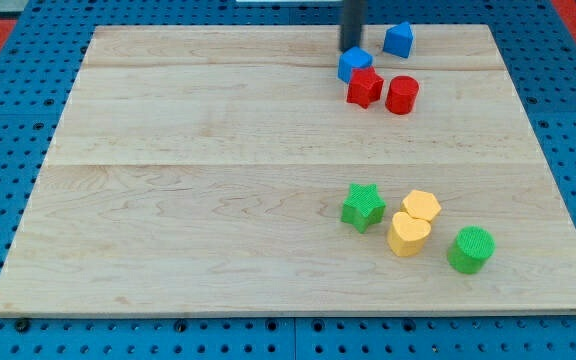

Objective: Move the cube at the top left of the board

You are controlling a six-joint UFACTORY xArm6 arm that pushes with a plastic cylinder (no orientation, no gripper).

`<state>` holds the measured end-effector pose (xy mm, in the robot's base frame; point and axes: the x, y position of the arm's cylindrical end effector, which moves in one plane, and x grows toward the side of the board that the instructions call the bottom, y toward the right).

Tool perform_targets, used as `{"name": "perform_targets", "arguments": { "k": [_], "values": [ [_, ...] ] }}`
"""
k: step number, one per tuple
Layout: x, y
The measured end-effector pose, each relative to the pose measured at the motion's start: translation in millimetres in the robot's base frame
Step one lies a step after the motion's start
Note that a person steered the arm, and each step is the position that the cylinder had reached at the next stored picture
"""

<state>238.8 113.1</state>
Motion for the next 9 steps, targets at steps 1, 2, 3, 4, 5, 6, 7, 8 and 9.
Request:
{"name": "perform_targets", "arguments": {
  "k": [1,2,3,4,5,6,7,8,9],
  "values": [
    [2.3,43.9],
    [21.1,37.0],
    [53.6,-25.0],
    [29.2,-145.7],
    [-0.1,-223.8],
    [-20.9,-171.6],
    [-46.6,-222.2],
    [-32.4,-285.6],
    [-30.1,-277.3]
  ]
}}
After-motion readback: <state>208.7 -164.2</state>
